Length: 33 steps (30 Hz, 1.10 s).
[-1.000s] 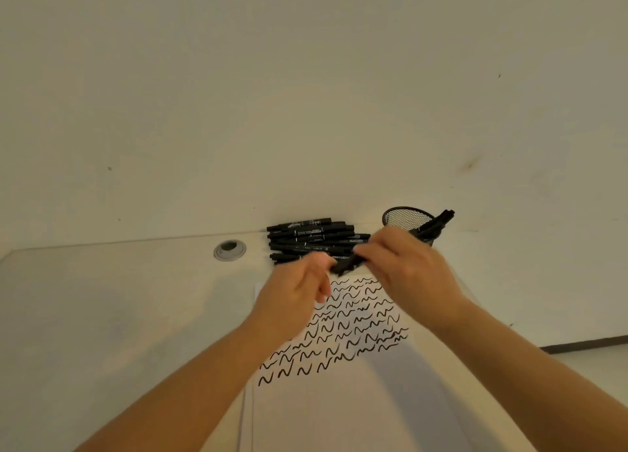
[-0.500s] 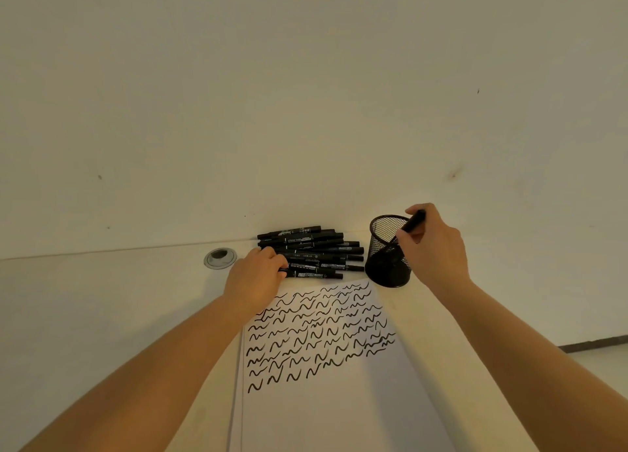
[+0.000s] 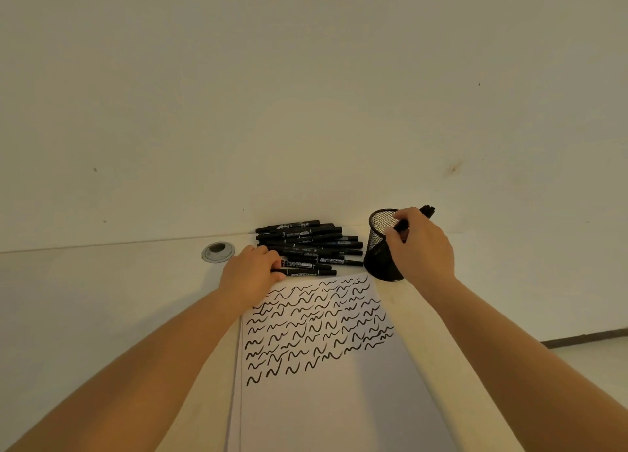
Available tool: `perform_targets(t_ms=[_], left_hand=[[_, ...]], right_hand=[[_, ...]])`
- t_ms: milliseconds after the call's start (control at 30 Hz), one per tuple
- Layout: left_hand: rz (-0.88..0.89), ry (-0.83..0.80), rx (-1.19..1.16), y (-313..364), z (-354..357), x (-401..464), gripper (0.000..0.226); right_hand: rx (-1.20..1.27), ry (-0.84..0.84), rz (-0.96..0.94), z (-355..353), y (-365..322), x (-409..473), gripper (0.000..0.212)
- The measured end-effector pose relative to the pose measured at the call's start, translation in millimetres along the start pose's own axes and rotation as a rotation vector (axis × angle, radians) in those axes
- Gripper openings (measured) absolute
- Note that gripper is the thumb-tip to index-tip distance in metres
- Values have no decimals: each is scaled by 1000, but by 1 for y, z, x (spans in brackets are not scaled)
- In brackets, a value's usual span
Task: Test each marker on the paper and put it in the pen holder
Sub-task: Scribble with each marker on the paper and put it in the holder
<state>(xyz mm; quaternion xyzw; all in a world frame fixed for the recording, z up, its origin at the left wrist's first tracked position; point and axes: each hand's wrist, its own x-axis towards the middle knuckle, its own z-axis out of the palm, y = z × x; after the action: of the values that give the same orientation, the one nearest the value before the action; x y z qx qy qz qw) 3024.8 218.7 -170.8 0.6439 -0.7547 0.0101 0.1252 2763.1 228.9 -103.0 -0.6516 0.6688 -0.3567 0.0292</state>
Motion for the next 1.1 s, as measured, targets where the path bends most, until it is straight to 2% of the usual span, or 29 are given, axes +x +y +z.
perform_targets(t_ms=[100,167,233,267,400,500,567,700,933,1000,1100], left_hand=[[19,33,-14,-3,-8,-6,22],[9,59,-69,0,-17,-15,23],[-34,58,-200,8,-26,-28,23],[-57,49,-302,14,-31,-36,22],[-75,-24,-683,38,-44,-77,4],[-56,-61,-783,46,-45,-110,10],[-28,-70,-777,47,-46,-126,14],[47,-81,-701,48,-47,-147,25],[32,-95,-621,44,-46,-172,20],[28,-45,-494,46,-46,-175,18],[-3,35,-291,36,-44,-187,22]], right_hand=[[-15,195,-178,-8,-7,-13,29],[-2,318,-317,-14,-15,-28,22],[18,326,-374,-14,-22,-49,14],[74,248,-343,-12,-27,-61,9],[520,-334,-6,-5,-51,-100,8],[659,-469,70,2,-62,-120,16],[732,-498,140,7,-69,-132,24],[866,-557,250,15,-78,-148,26],[902,-535,324,23,-83,-166,27],[944,-470,401,27,-84,-168,28],[1031,-201,648,22,-68,-155,30]])
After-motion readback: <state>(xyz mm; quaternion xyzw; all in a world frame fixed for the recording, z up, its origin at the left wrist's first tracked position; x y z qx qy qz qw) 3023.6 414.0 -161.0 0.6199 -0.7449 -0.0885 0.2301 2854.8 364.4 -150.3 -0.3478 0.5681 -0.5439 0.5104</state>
